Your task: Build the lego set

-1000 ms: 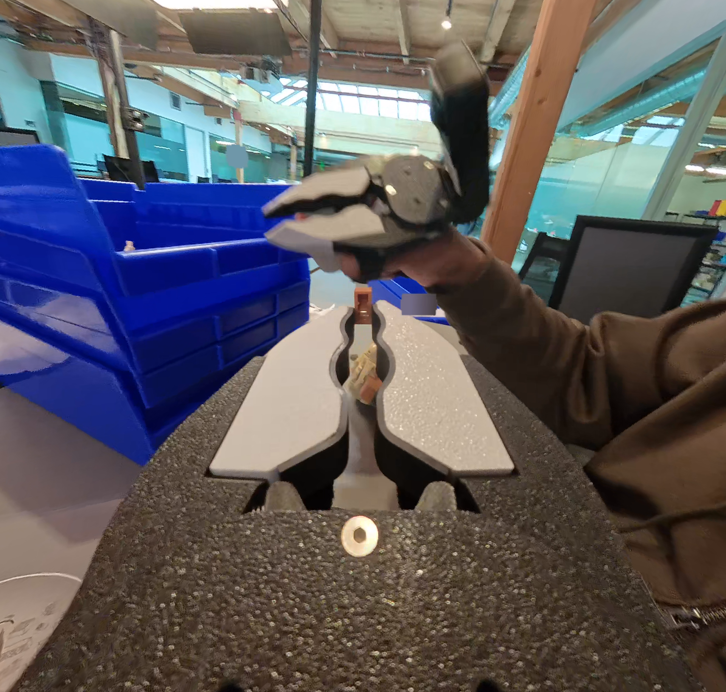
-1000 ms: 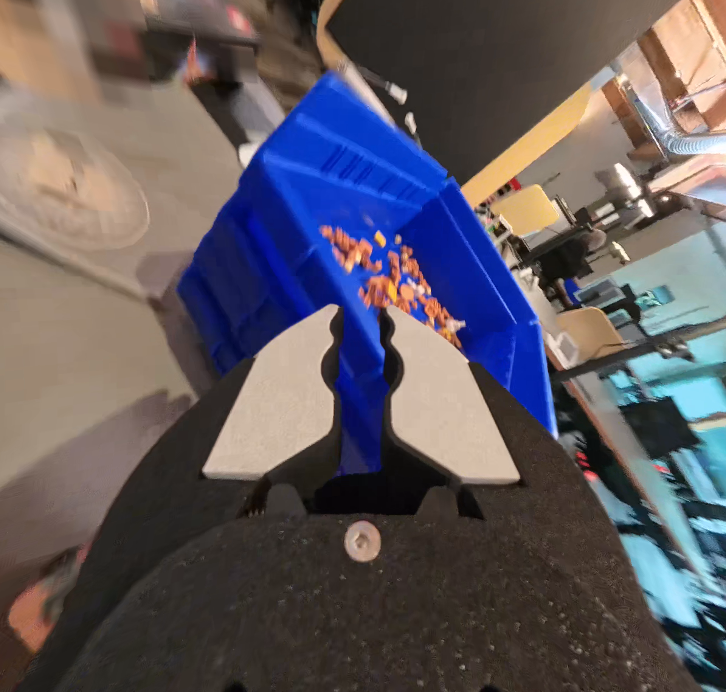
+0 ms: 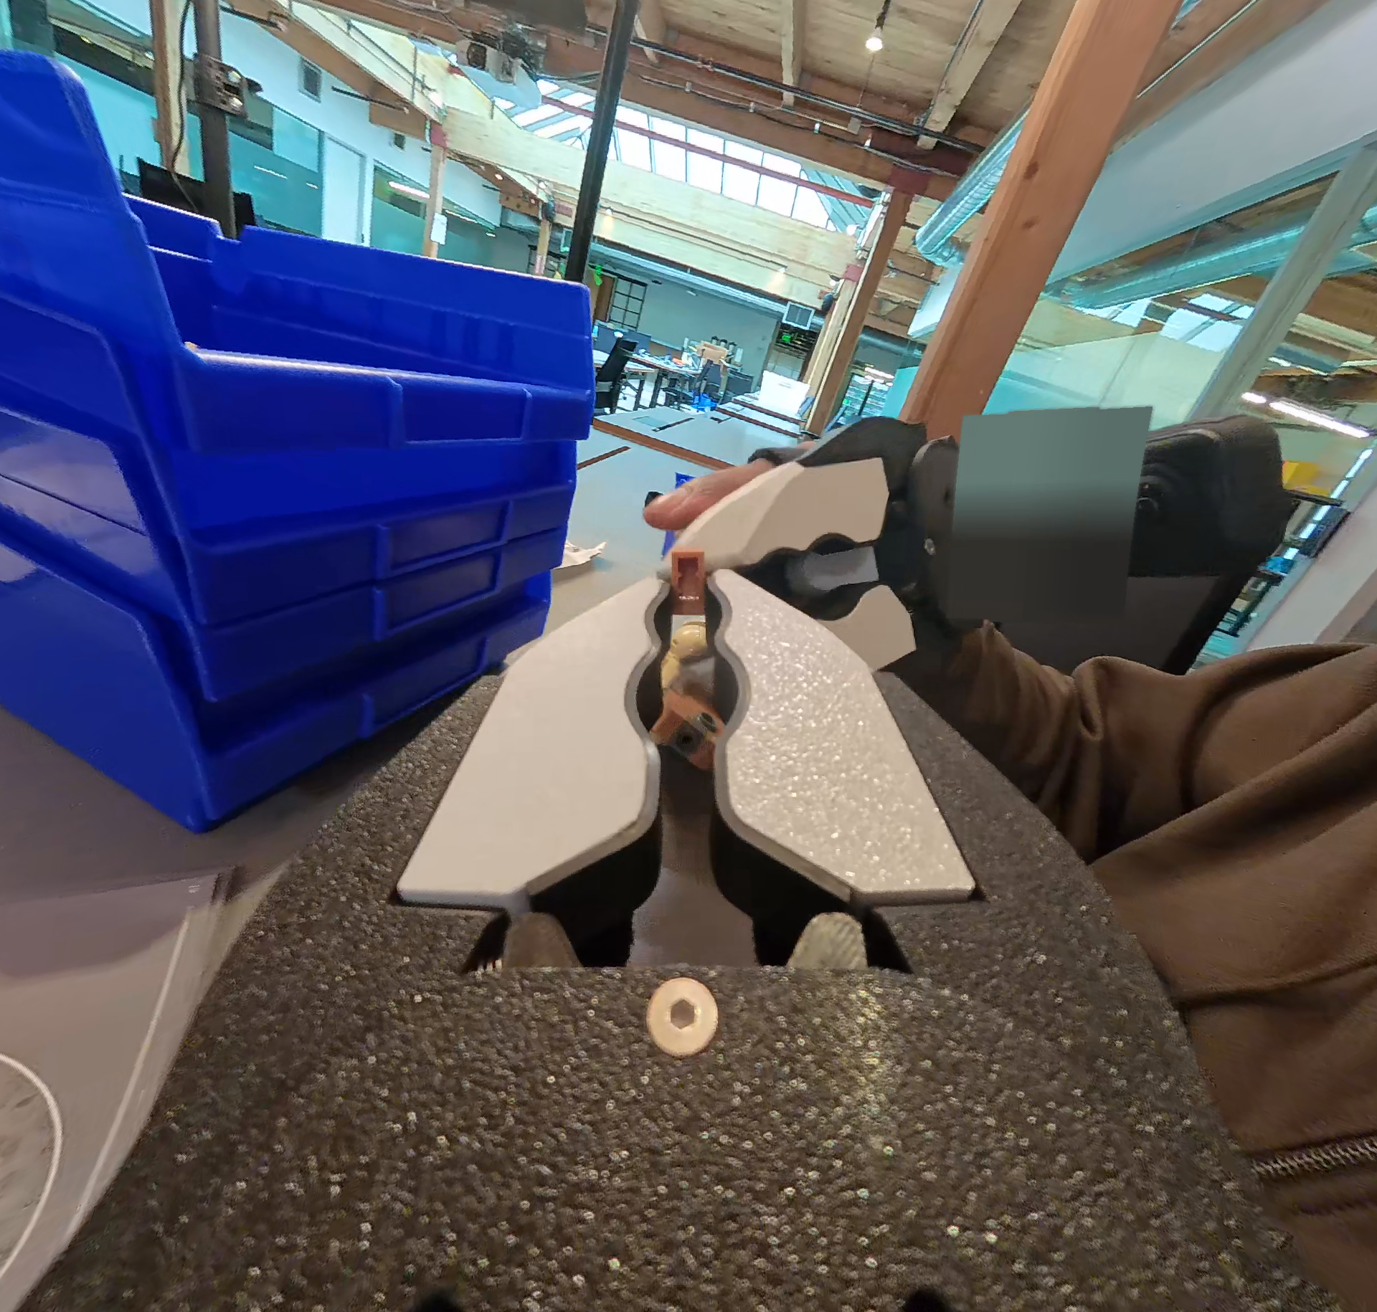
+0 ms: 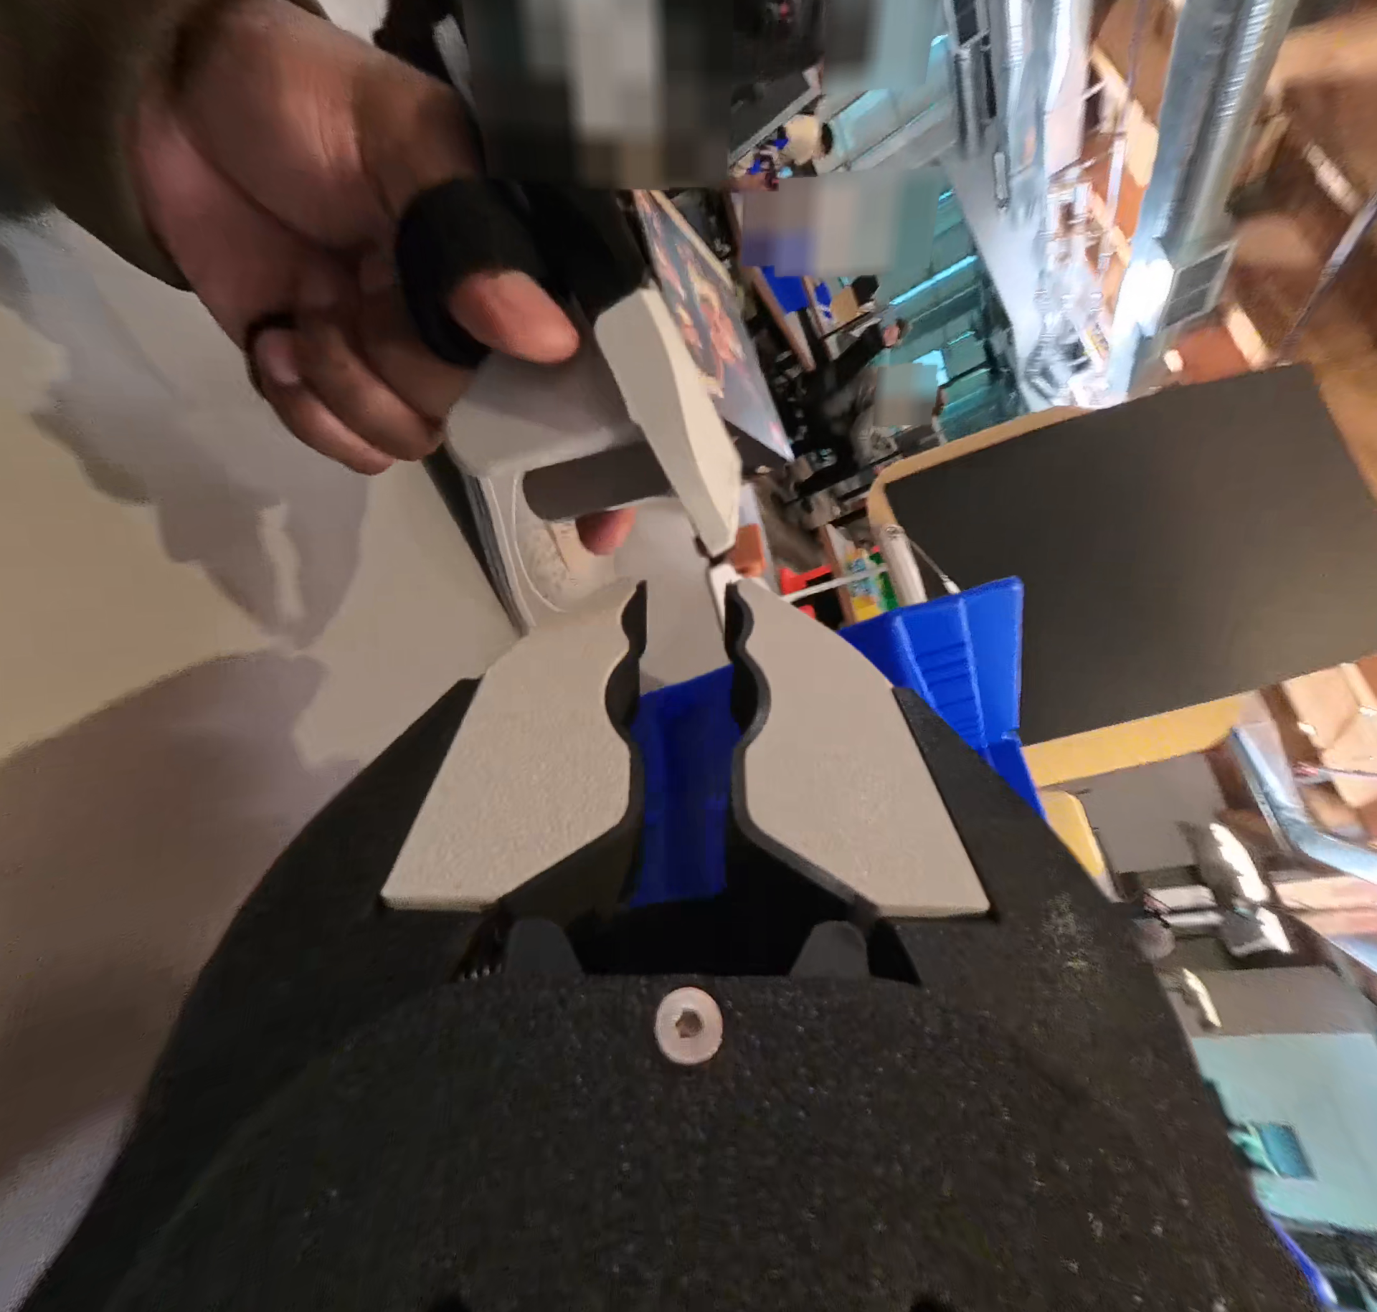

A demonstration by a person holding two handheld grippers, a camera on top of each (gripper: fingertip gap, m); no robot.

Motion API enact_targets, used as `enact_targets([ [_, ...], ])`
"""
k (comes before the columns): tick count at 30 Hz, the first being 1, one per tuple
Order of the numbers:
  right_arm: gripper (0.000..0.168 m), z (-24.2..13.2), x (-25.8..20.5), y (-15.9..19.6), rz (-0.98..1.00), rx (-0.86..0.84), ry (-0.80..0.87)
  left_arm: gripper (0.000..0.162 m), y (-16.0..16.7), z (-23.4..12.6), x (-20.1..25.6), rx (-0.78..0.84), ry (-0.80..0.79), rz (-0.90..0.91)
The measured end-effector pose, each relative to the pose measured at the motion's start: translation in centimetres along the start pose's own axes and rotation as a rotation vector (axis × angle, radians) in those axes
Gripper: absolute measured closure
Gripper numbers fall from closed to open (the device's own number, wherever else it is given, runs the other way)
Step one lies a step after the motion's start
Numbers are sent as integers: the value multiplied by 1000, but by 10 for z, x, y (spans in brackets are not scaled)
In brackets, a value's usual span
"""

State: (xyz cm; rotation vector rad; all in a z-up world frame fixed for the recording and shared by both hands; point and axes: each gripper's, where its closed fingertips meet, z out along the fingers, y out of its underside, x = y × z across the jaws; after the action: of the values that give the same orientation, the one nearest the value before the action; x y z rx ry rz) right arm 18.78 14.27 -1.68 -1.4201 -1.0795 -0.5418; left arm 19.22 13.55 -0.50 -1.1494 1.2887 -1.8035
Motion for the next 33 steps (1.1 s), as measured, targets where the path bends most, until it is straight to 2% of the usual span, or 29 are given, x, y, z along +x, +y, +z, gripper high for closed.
enact_targets([
  [1, 148, 1, 4, 2, -8, -17, 30, 154, 1, 1, 1, -2, 8, -5],
  [9, 143, 3, 8, -3, -74, 7, 109, 154, 7, 4, 7, -30, 50, -42],
  [14, 151, 3, 7, -5, -80, 21, 101, 154, 7, 4, 9, -29, 62, -53],
  [19, 151, -1, 28, 1, -48, 5, 143, 154, -6, 1, 4, 47, 20, -31],
  [22, 151, -1, 75, 18, -4, -73, 253, 155, -13, -5, -4, 81, -20, -37],
  [26, 151, 7, 151, 72, 251, -352, 375, 155, -5, -3, -11, 46, -55, -30],
  [29, 141, 14, 169, 96, 424, -451, 350, 155, 1, -1, -12, 12, -70, 0],
  [33, 140, 4, 171, 105, 467, -438, 386, 155, 3, -1, -11, -3, -72, 12],
])
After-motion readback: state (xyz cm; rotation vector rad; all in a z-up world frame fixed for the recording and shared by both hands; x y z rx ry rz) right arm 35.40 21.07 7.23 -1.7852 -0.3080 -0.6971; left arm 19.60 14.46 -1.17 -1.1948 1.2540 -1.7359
